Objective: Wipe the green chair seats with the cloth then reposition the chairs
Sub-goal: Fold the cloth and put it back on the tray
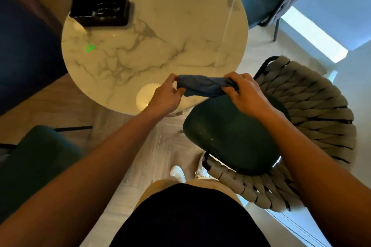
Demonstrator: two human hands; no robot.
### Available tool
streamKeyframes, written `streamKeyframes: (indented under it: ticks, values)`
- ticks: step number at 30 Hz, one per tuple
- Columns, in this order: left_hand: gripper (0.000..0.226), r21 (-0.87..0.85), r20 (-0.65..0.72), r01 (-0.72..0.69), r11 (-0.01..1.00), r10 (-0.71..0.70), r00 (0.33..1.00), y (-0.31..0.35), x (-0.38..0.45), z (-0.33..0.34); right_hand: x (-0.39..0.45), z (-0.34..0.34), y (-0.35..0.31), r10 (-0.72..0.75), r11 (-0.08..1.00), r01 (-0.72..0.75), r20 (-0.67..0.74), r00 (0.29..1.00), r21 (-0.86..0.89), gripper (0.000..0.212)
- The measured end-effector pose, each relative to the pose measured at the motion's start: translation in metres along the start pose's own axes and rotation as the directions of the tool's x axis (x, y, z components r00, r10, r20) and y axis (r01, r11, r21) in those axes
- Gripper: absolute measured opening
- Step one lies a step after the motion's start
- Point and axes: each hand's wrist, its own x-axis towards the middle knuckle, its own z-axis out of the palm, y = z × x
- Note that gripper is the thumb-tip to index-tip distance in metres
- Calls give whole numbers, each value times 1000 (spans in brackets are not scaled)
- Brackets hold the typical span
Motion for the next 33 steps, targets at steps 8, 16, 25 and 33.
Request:
streamKeyframes:
  ticks: [8,16,25,33]
  values:
    - [16,-644,-80,51,764,-133,988,8,23,-71,80,9,-74,138,675,-274,247,959,685,19]
    - [23,-931,-27,86,355,-302,953,-33,87,-179,175,55,-166,94,409,-304,292,952,861,11]
    - [24,-668,-176,6,744,-166,970,-87,224,-322,323,146,-258,67,887,-35,-53,996,460,35]
    - [23,-436,-145,-35,899,-33,989,-95,338,-403,426,174,-305,-66,968,112,-202,977,223,40]
